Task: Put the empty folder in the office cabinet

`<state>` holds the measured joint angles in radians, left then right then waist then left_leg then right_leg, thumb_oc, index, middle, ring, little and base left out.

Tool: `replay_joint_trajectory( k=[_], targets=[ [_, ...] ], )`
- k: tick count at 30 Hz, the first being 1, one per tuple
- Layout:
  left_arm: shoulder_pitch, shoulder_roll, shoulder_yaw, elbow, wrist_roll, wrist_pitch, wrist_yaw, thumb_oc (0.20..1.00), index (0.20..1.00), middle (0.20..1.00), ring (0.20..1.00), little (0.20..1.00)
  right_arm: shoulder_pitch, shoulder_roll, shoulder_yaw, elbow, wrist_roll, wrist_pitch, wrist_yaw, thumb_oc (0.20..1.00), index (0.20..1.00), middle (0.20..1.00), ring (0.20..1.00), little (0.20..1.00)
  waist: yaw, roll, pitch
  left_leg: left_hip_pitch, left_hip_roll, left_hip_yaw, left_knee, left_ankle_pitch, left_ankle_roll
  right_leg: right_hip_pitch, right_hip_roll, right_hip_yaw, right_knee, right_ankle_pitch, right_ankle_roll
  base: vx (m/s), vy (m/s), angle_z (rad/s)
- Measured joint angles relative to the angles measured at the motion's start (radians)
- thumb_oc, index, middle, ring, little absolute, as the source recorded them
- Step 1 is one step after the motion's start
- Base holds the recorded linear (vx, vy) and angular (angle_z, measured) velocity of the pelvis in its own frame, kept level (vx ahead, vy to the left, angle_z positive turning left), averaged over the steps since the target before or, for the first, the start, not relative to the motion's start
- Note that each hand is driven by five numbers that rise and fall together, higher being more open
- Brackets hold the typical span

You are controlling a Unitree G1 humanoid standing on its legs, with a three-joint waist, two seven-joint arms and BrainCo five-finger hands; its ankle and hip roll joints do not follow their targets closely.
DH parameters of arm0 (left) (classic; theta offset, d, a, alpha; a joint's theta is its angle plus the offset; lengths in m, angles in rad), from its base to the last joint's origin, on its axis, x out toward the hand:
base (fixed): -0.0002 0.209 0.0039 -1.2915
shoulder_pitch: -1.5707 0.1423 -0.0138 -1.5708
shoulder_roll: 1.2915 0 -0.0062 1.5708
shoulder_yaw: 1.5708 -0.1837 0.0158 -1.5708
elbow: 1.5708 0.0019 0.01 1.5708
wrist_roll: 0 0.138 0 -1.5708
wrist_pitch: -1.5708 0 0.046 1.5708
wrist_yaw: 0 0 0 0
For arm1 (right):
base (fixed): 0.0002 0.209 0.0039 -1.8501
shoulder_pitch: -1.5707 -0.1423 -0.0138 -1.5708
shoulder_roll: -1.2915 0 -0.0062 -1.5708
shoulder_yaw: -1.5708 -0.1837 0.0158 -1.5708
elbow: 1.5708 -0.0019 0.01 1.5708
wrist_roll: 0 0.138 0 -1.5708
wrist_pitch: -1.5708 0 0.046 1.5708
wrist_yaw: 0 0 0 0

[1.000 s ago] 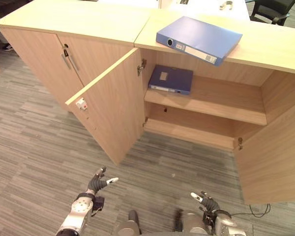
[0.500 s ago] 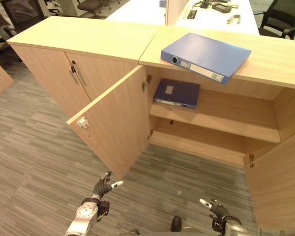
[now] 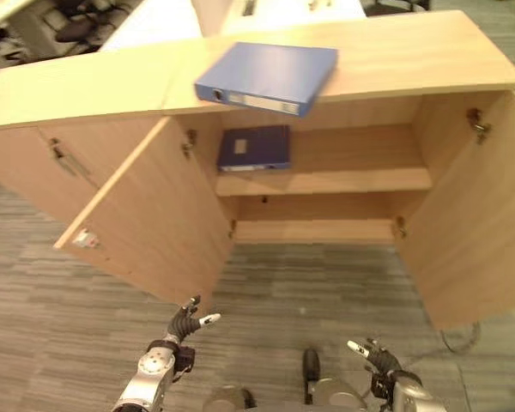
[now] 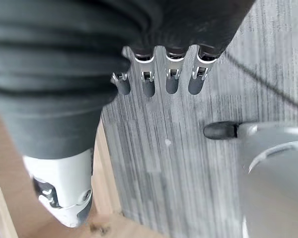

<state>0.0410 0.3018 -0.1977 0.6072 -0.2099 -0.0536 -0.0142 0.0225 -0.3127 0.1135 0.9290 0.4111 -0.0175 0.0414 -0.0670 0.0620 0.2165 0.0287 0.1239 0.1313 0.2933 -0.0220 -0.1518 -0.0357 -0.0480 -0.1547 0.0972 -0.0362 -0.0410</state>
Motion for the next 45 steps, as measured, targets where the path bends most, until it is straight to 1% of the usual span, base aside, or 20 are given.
replay_joint_trajectory(
  k=[3,5,8,12,16,20,22,24,27,28,29,31,32,34,35,37,38,41,43,45],
  targets=[
    [-0.035,-0.024,-0.009,0.026,0.0,0.001,-0.001,1.0,1.0,1.0,1.0,1.0,0.006,-0.013,-0.006,0.009,-0.003,0.002,-0.002,1.0,1.0,1.0,1.0,1.0,-0.008,-0.018,0.012,-0.031,0.011,-0.018,0.023,0.008,-0.006,0.054,0.009,0.026,-0.07,0.022,-0.013,0.2,-0.004,-0.1],
    [-0.044,-0.027,-0.033,0.026,0.0,-0.001,0.001,1.0,1.0,1.0,1.0,1.0,0.003,-0.032,-0.005,0.014,-0.008,0.004,-0.002,1.0,1.0,1.0,1.0,1.0,0.011,-0.019,0.01,-0.031,-0.047,-0.059,-0.185,0.008,0.003,0.066,0.0,0.067,-0.121,0.046,0.007,0.23,0.029,-0.37],
    [-0.034,-0.025,-0.042,0.035,0.001,0.0,0.003,1.0,1.0,1.0,1.0,1.0,-0.004,-0.034,-0.003,0.018,-0.011,0.004,-0.002,1.0,1.0,1.0,1.0,1.0,0.023,0.0,0.002,-0.047,-0.068,-0.089,-0.376,0.072,0.008,0.102,0.018,0.094,-0.191,0.07,0.015,0.25,0.003,-0.39],
    [-0.04,-0.029,-0.045,0.09,0.002,0.0,0.005,1.0,1.0,1.0,1.0,1.0,-0.015,-0.024,0.016,0.033,-0.012,-0.001,-0.004,1.0,1.0,1.0,1.0,1.0,0.068,0.003,0.0,-0.155,-0.069,-0.095,-0.393,0.137,-0.009,0.127,0.062,0.134,-0.191,0.05,-0.024,0.25,0.048,-0.47],
    [-0.02,-0.024,-0.038,0.106,0.002,0.002,0.005,1.0,1.0,1.0,1.0,1.0,0.0,-0.016,0.009,0.059,-0.042,0.002,-0.002,1.0,1.0,1.0,1.0,1.0,0.105,-0.007,0.001,-0.153,-0.063,-0.054,-0.384,0.171,0.02,0.19,0.071,0.175,-0.19,0.01,-0.009,0.3,0.13,-0.45],
    [0.002,0.012,-0.024,0.092,0.002,0.001,0.014,1.0,1.0,1.0,1.0,1.0,0.017,0.031,0.05,0.072,-0.05,0.004,0.002,1.0,1.0,1.0,1.0,1.0,0.117,-0.083,-0.061,-0.136,-0.113,0.011,-0.383,0.199,0.17,0.198,0.011,0.212,-0.169,-0.054,0.064,0.19,0.071,-0.31],
    [-0.024,0.034,-0.021,0.093,0.002,0.003,0.014,1.0,1.0,1.0,1.0,1.0,-0.002,0.065,0.052,0.072,-0.049,0.004,0.002,1.0,1.0,1.0,1.0,1.0,0.113,-0.117,-0.049,-0.121,-0.137,0.016,-0.382,0.185,0.197,0.182,-0.013,0.203,-0.102,-0.082,0.102,0.1,0.035,0.01],
    [-0.066,0.043,-0.001,0.082,0.002,-0.001,0.015,1.0,1.0,1.0,1.0,1.0,-0.03,0.081,0.056,0.075,-0.049,0.003,0.005,1.0,1.0,1.0,1.0,1.0,0.127,-0.112,-0.044,-0.091,-0.142,0.013,-0.382,0.153,0.219,0.114,-0.023,0.193,0.068,-0.11,0.154,0.1,0.068,0.0],
    [-0.082,0.067,0.007,0.074,0.001,0.001,0.026,1.0,1.0,1.0,1.0,1.0,-0.088,0.079,0.045,0.088,-0.049,0.001,0.005,1.0,1.0,1.0,1.0,1.0,0.131,-0.086,-0.003,-0.034,-0.133,0.019,-0.382,0.126,0.234,-0.028,-0.037,0.138,0.433,-0.083,0.318,0.08,0.062,-0.07],
    [-0.076,0.069,0.006,0.067,0.0,0.001,0.026,1.0,1.0,1.0,1.0,1.0,-0.089,0.079,0.038,0.084,-0.049,-0.003,0.004,1.0,1.0,1.0,1.0,1.0,0.125,-0.079,0.003,-0.016,-0.135,0.017,-0.38,0.116,0.233,-0.066,-0.049,0.114,0.528,-0.085,0.323,0.12,0.062,0.19],
    [-0.068,0.07,0.006,0.058,0.0,0.0,0.026,1.0,1.0,1.0,1.0,1.0,-0.087,0.079,0.04,0.087,-0.049,-0.002,0.004,1.0,1.0,1.0,1.0,1.0,0.126,-0.079,0.002,-0.013,-0.138,0.016,-0.379,0.109,0.234,-0.081,-0.053,0.108,0.561,-0.086,0.321,0.39,-0.012,0.07],
    [-0.042,0.065,0.02,0.061,0.0,0.006,0.027,1.0,1.0,1.0,1.0,1.0,-0.097,0.079,0.031,0.09,-0.048,-0.002,0.004,1.0,1.0,1.0,1.0,1.0,0.131,-0.057,0.023,0.011,-0.134,0.008,-0.346,0.036,0.243,-0.161,-0.152,0.013,0.625,-0.088,0.282,0.37,-0.091,-0.14],
    [-0.028,0.056,0.022,0.061,0.0,0.008,0.028,1.0,1.0,1.0,1.0,1.0,-0.091,0.068,0.028,0.093,-0.048,-0.001,0.002,1.0,1.0,1.0,1.0,1.0,0.132,-0.041,0.027,0.016,-0.136,0.017,-0.349,0.031,0.236,-0.156,-0.231,-0.086,0.496,-0.098,0.252,0.21,-0.132,-0.13],
    [-0.029,0.061,0.043,0.061,-0.001,0.008,0.033,1.0,1.0,1.0,1.0,1.0,-0.08,0.067,0.035,0.087,-0.048,0.001,0.0,1.0,1.0,1.0,1.0,1.0,0.118,-0.033,0.029,0.027,-0.136,0.003,-0.359,0.034,0.22,-0.175,-0.299,-0.102,0.246,-0.041,0.258,0.31,-0.223,0.13],
    [-0.031,0.065,0.044,0.061,-0.001,0.006,0.037,1.0,1.0,1.0,1.0,1.0,-0.069,0.069,0.035,0.086,-0.048,0.001,-0.001,1.0,1.0,1.0,1.0,1.0,0.111,-0.037,0.026,0.032,-0.136,-0.013,-0.366,0.037,0.211,-0.162,-0.3,-0.1,0.123,-0.016,0.256,0.25,-0.209,0.5],
    [-0.043,0.06,0.042,0.089,-0.001,0.005,0.043,1.0,1.0,1.0,1.0,1.0,-0.048,0.069,0.031,0.088,-0.047,0.003,-0.001,1.0,1.0,1.0,1.0,1.0,0.072,-0.047,0.024,0.052,-0.137,-0.078,-0.367,0.039,0.198,-0.088,-0.241,0.054,-0.122,0.066,0.264,0.19,-0.182,0.93],
    [-0.043,0.058,0.041,0.085,-0.001,0.004,0.042,1.0,1.0,1.0,1.0,1.0,-0.034,0.071,0.03,0.085,-0.046,0.0,-0.001,1.0,1.0,1.0,1.0,1.0,0.063,-0.057,0.02,0.069,-0.136,-0.102,-0.37,0.037,0.19,-0.062,-0.224,0.104,-0.161,0.101,0.256,0.16,-0.195,0.98],
    [0.02,0.062,0.05,0.043,-0.001,-0.004,0.043,1.0,1.0,1.0,1.0,1.0,0.003,0.085,0.033,0.093,-0.047,0.008,0.001,1.0,1.0,1.0,1.0,1.0,0.087,-0.112,-0.034,0.13,-0.144,-0.118,-0.382,-0.006,0.133,-0.02,-0.195,0.085,-0.15,0.184,0.196,0.1,-0.198,0.32],
    [0.072,0.026,0.041,0.019,-0.001,0.0,0.035,1.0,1.0,1.0,1.0,1.0,0.0,0.053,0.028,0.072,-0.047,0.003,0.0,1.0,1.0,1.0,1.0,1.0,0.08,-0.049,-0.072,0.127,-0.068,-0.113,-0.382,-0.02,0.091,0.006,-0.125,0.041,-0.191,0.19,0.168,0.08,-0.196,0.12],
    [0.084,0.001,0.042,0.018,-0.002,0.0,0.034,1.0,1.0,1.0,1.0,1.0,-0.006,0.027,0.028,0.061,-0.047,0.007,0.001,1.0,1.0,1.0,1.0,1.0,0.081,-0.025,-0.078,0.128,-0.035,-0.106,-0.369,-0.007,0.072,0.018,-0.093,0.023,-0.186,0.181,0.149,0.06,-0.172,0.15]
  ],
)
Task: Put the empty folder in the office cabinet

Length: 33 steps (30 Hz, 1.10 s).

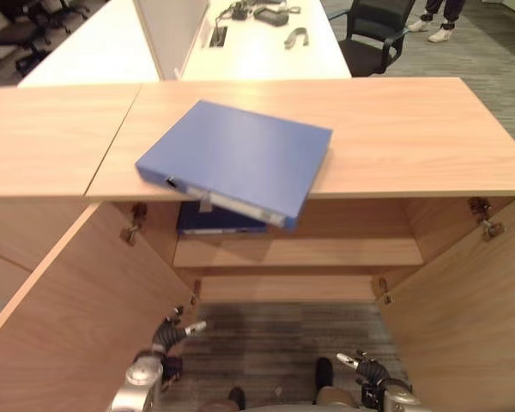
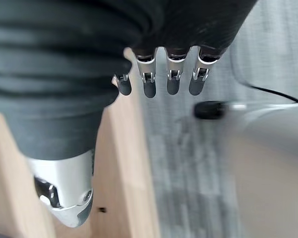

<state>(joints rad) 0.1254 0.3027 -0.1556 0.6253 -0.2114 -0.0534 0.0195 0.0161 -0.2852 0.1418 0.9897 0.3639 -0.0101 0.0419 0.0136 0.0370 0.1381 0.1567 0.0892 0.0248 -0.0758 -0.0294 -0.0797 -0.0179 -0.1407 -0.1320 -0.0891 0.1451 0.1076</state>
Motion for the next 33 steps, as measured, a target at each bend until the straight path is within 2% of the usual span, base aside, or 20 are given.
replay_joint_trajectory(
  k=[3,7,9,12,13,18,20,24,27,28,30,33],
  targets=[
    [0.001,-0.015,0.0,0.0,0.0,0.0,-0.007,1.0,1.0,1.0,1.0,1.0,-0.001,-0.024,0.002,-0.013,-0.001,-0.003,0.001,1.0,1.0,1.0,1.0,1.0,0.0,0.0,0.0,-0.005,0.027,0.003,0.042,0.008,-0.012,0.033,0.026,-0.016,-0.005,-0.022,-0.029,0.02,-0.132,0.1],
    [-0.022,-0.028,0.0,0.001,0.0,0.0,-0.009,1.0,1.0,1.0,1.0,1.0,0.004,-0.039,0.001,-0.009,-0.001,-0.001,0.001,1.0,1.0,1.0,1.0,1.0,-0.001,0.023,-0.001,-0.001,0.074,-0.006,0.017,0.016,-0.03,0.037,0.068,-0.052,-0.006,-0.038,-0.044,0.01,-0.134,0.25],
    [-0.021,-0.029,0.0,0.001,0.0,0.0,-0.01,1.0,1.0,1.0,1.0,1.0,0.004,-0.041,0.002,-0.009,-0.001,-0.001,0.001,1.0,1.0,1.0,1.0,1.0,-0.002,0.03,0.001,-0.002,0.077,-0.007,0.015,0.025,-0.044,0.04,0.07,-0.06,-0.007,-0.044,-0.04,-0.01,-0.086,0.11],
    [-0.02,-0.033,-0.001,0.001,0.0,0.001,-0.009,1.0,1.0,1.0,1.0,1.0,0.012,-0.05,0.001,-0.008,0.0,-0.001,0.001,1.0,1.0,1.0,1.0,1.0,-0.004,0.054,0.006,-0.003,0.081,-0.012,0.003,0.025,-0.045,0.044,0.071,-0.078,-0.007,-0.042,-0.038,-0.02,-0.078,0.23],
    [-0.02,-0.032,-0.001,0.001,0.0,0.001,-0.009,1.0,1.0,1.0,1.0,1.0,0.013,-0.051,0.001,-0.007,0.0,-0.001,0.001,1.0,1.0,1.0,1.0,1.0,-0.003,0.072,0.012,-0.009,0.087,-0.016,-0.011,0.019,-0.052,0.046,0.072,-0.092,-0.007,-0.042,-0.038,-0.02,-0.096,0.28],
    [-0.01,-0.023,0.0,0.001,0.001,0.002,-0.007,1.0,1.0,1.0,1.0,1.0,0.02,-0.046,0.005,-0.008,0.0,-0.001,0.002,1.0,1.0,1.0,1.0,1.0,0.006,0.07,0.018,-0.014,0.085,-0.033,-0.023,0.013,-0.049,0.049,0.068,-0.099,-0.006,-0.041,-0.036,-0.03,-0.05,0.14],
    [-0.011,-0.016,-0.002,-0.033,0.014,0.003,0.0,1.0,1.0,1.0,1.0,1.0,0.023,-0.05,0.003,-0.008,0.0,0.0,0.002,1.0,1.0,1.0,1.0,1.0,0.014,0.069,0.018,-0.04,0.093,-0.048,-0.005,0.013,-0.039,0.051,0.072,-0.121,-0.006,-0.042,-0.04,-0.05,-0.024,0.34],
    [-0.008,0.018,0.005,-0.193,0.134,0.006,0.035,1.0,1.0,1.0,1.0,1.0,0.01,-0.064,-0.036,-0.012,0.0,-0.001,-0.004,1.0,1.0,1.0,1.0,1.0,0.041,0.062,0.027,-0.068,0.088,-0.061,0.047,0.026,-0.05,0.07,0.063,-0.166,-0.007,-0.044,-0.042,0.02,-0.039,0.35],
    [0.008,0.077,0.091,-0.385,0.282,-0.003,0.125,1.0,1.0,1.0,1.0,1.0,0.015,-0.059,-0.066,-0.015,0.001,-0.016,-0.024,1.0,1.0,1.0,1.0,1.0,0.058,0.049,0.035,-0.032,0.089,-0.071,0.024,0.029,-0.056,0.109,0.063,-0.185,-0.007,-0.053,-0.035,0.02,-0.028,0.18],
    [0.008,0.114,0.123,-0.44,0.347,-0.026,0.176,1.0,1.0,1.0,1.0,1.0,0.023,-0.059,-0.068,-0.016,0.001,-0.027,-0.037,1.0,1.0,1.0,1.0,1.0,0.064,0.045,0.033,-0.023,0.088,-0.071,0.011,0.032,-0.061,0.112,0.061,-0.187,-0.006,-0.055,-0.033,0.0,-0.027,0.14],
    [0.003,0.133,0.16,-0.466,0.416,-0.038,0.237,1.0,1.0,1.0,1.0,1.0,0.023,-0.055,-0.066,-0.016,0.001,-0.037,-0.045,1.0,1.0,1.0,1.0,1.0,0.067,0.041,0.032,-0.019,0.087,-0.071,-0.002,0.033,-0.061,0.112,0.059,-0.188,-0.006,-0.054,-0.033,0.0,-0.013,0.03],
    [-0.001,0.146,0.164,-0.481,0.483,-0.037,0.285,1.0,1.0,1.0,1.0,1.0,0.034,-0.043,-0.058,-0.01,0.001,-0.046,-0.045,1.0,1.0,1.0,1.0,1.0,0.075,0.034,0.028,-0.01,0.088,-0.07,-0.014,0.036,-0.063,0.115,0.059,-0.189,-0.006,-0.056,-0.033,0.0,0.0,0.0]
  ],
)
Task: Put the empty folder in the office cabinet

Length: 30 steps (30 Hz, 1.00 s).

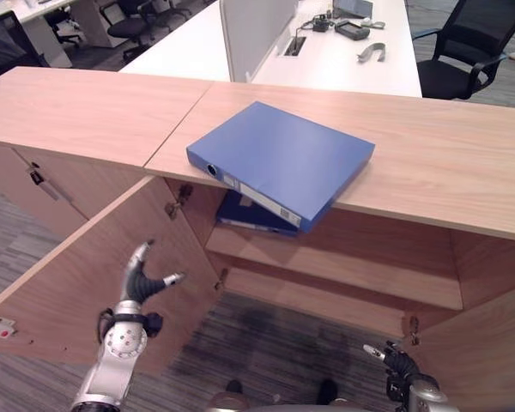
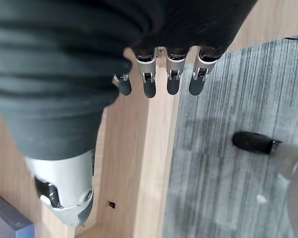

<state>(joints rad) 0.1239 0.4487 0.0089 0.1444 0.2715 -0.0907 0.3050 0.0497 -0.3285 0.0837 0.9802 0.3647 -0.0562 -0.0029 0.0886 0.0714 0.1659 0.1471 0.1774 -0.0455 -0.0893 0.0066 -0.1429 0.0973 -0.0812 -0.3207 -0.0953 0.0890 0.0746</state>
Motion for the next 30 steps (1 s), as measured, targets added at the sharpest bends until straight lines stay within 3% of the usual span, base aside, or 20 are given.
replay_joint_trajectory(
  k=[4,13,20,26,30],
  targets=[
    [-0.003,0.085,0.008,-0.146,0.141,-0.011,0.049,1.0,1.0,1.0,1.0,1.0,0.012,0.019,0.026,0.006,0.001,-0.002,0.0,1.0,1.0,1.0,1.0,1.0,0.003,-0.022,-0.005,0.003,0.005,-0.001,0.0,0.002,-0.003,0.003,0.005,-0.002,0.0,-0.003,-0.004,0.0,0.0,0.0],
    [-0.067,0.292,0.033,-0.286,0.378,-0.04,0.079,1.0,1.0,1.0,1.0,1.0,0.015,0.025,0.05,0.015,0.001,-0.007,0.003,1.0,1.0,1.0,1.0,1.0,0.001,-0.019,-0.01,0.011,0.005,0.004,0.0,0.002,-0.004,0.008,0.005,0.003,0.0,-0.005,0.001,0.01,-0.002,-0.01],
    [-0.13,0.364,0.031,-0.348,0.425,-0.081,0.073,1.0,1.0,1.0,1.0,1.0,0.015,0.026,0.065,0.045,-0.001,-0.007,0.006,1.0,1.0,1.0,1.0,1.0,-0.024,-0.006,-0.027,0.013,0.005,0.01,-0.001,0.001,-0.004,0.007,0.005,0.008,0.0,-0.005,0.001,0.0,0.0,0.0],
    [-0.191,0.489,0.022,-0.354,0.456,-0.106,0.048,1.0,1.0,1.0,1.0,1.0,0.024,0.024,0.065,0.053,0.0,-0.007,0.014,1.0,1.0,1.0,1.0,1.0,-0.052,0.014,-0.04,0.016,0.005,0.013,-0.001,0.001,-0.005,0.007,0.006,0.011,0.0,-0.005,0.001,0.0,0.0,0.0],
    [-0.214,0.501,-0.012,-0.362,0.461,-0.12,0.033,1.0,1.0,1.0,1.0,1.0,0.027,0.023,0.064,0.055,0.0,-0.007,0.014,1.0,1.0,1.0,1.0,1.0,-0.064,0.033,-0.053,0.018,0.005,0.027,-0.001,0.001,-0.005,0.001,0.007,0.024,0.0,-0.002,0.002,0.0,0.011,-0.09]
  ],
)
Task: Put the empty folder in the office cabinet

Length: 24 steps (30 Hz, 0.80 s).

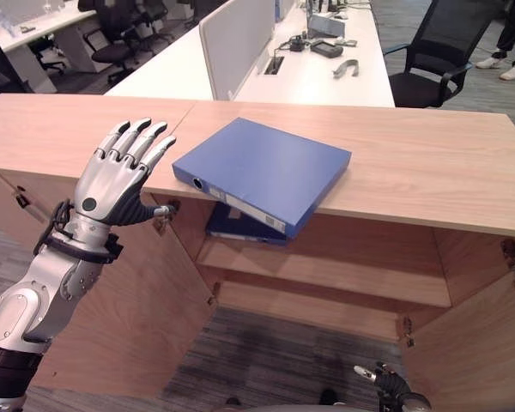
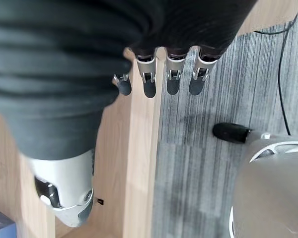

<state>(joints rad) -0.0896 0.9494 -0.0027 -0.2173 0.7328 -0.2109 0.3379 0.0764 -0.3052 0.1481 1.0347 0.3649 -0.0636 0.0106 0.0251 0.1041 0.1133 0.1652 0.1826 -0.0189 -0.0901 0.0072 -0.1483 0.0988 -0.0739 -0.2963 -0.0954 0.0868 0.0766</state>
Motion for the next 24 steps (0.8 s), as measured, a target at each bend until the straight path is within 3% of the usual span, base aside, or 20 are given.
replay_joint_trajectory(
  k=[5,12,15,24],
  targets=[
    [-0.029,-0.006,-0.11,0.034,0.0,-0.003,-0.015,1.0,1.0,1.0,1.0,1.0,-0.007,0.001,0.0,0.001,0.0,-0.001,-0.001,1.0,1.0,1.0,1.0,1.0,-0.018,0.007,-0.005,-0.003,0.0,0.018,-0.005,0.0,0.0,-0.013,0.001,0.017,0.0,0.007,0.0,0.0,0.01,-0.11],
    [-0.069,-0.014,-0.164,0.082,0.002,0.002,-0.036,1.0,1.0,1.0,1.0,1.0,-0.003,-0.001,0.0,0.027,0.001,0.0,-0.002,1.0,1.0,1.0,1.0,1.0,-0.038,0.007,-0.004,-0.003,0.0,0.037,-0.008,0.0,0.0,-0.026,0.003,0.035,0.0,0.013,-0.003,0.0,0.005,-0.08],
    [-0.139,-0.027,-0.244,0.142,0.039,0.011,-0.047,1.0,1.0,1.0,1.0,1.0,-0.006,-0.001,0.0,0.03,0.007,0.0,-0.002,1.0,1.0,1.0,1.0,1.0,-0.043,0.007,-0.004,-0.001,0.0,0.039,-0.008,0.0,0.0,-0.025,0.003,0.037,0.0,0.014,-0.003,0.0,0.0,0.0],
    [-0.2,-0.096,-0.317,0.197,0.05,0.025,-0.051,1.0,1.0,1.0,1.0,1.0,-0.006,0.0,0.0,0.036,0.008,0.001,-0.003,1.0,1.0,1.0,1.0,1.0,-0.049,-0.004,0.003,0.011,0.0,0.061,-0.008,-0.003,-0.001,-0.026,0.006,0.058,0.0,0.017,-0.003,0.01,0.002,-0.05]
  ],
)
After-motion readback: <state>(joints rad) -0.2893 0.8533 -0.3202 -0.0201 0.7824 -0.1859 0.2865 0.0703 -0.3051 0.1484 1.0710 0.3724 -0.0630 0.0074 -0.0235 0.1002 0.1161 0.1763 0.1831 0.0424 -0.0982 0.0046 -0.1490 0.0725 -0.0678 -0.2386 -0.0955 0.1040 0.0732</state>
